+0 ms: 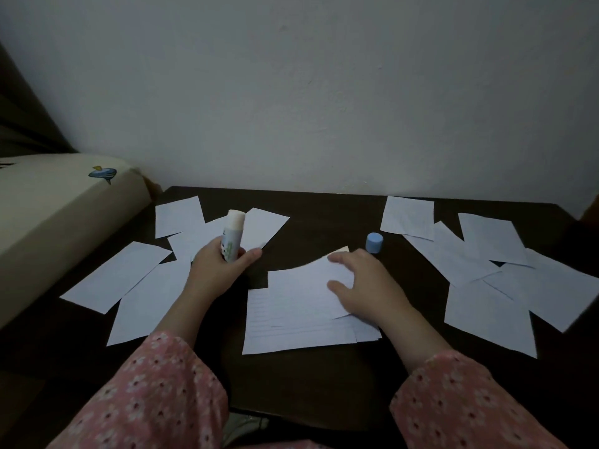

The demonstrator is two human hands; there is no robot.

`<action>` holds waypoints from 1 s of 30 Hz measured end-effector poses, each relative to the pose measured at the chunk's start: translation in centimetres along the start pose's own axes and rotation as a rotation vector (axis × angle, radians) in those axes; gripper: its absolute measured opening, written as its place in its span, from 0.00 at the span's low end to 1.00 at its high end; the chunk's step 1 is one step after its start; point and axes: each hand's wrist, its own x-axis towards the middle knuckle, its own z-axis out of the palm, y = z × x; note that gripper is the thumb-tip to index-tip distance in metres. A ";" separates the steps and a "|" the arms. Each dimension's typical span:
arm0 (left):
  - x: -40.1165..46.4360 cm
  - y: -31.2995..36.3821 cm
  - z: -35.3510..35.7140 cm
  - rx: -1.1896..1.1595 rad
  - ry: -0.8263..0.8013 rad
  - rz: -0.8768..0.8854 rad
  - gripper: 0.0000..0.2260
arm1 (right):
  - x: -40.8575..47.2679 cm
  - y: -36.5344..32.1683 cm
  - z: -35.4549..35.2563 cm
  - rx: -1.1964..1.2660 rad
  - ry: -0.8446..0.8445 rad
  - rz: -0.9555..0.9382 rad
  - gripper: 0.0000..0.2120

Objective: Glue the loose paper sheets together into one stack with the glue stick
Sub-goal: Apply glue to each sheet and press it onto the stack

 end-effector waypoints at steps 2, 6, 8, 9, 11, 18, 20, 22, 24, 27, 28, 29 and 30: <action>1.1 -0.4 0.4 0.119 0.054 -0.036 0.21 | 0.1 -0.2 0.3 -0.143 0.037 -0.013 0.24; 2.6 -0.6 1.4 0.275 0.069 -0.050 0.22 | 0.7 -0.5 0.8 -0.185 0.019 -0.092 0.23; 2.9 -0.4 1.8 0.353 0.057 -0.028 0.21 | 1.0 -0.5 1.2 -0.188 -0.045 -0.108 0.25; 3.1 -0.3 2.0 0.378 0.053 -0.018 0.21 | 1.1 -0.4 1.3 -0.204 -0.079 -0.101 0.26; 3.4 0.1 2.1 0.379 0.036 -0.020 0.21 | 1.4 -0.2 1.4 -0.247 -0.122 -0.088 0.26; 3.4 0.7 1.7 0.349 -0.073 -0.018 0.21 | 1.2 -0.9 0.5 -0.377 -0.201 -0.046 0.27; 3.0 1.3 1.8 0.352 -0.120 0.025 0.20 | 1.2 -1.0 0.1 -0.394 -0.220 -0.041 0.27; 2.5 1.9 1.8 0.346 -0.173 0.066 0.18 | 1.2 -0.8 -0.2 -0.384 -0.219 -0.048 0.26; 2.1 2.0 1.8 0.254 -0.222 0.070 0.15 | 1.4 -0.5 -0.3 -0.320 -0.170 -0.057 0.24; 2.0 1.8 1.8 0.174 -0.195 0.087 0.14 | 2.2 -0.1 0.0 -0.182 0.006 -0.093 0.19; 2.1 1.8 1.9 0.181 -0.163 0.088 0.15 | 2.6 -0.1 0.2 -0.159 0.051 -0.108 0.18; 2.3 1.8 1.9 0.202 -0.122 0.075 0.16 | 3.1 -0.1 0.5 -0.148 0.069 -0.122 0.18; 2.5 1.7 1.9 0.236 -0.074 0.048 0.17 | 3.5 0.0 0.8 -0.152 0.055 -0.132 0.18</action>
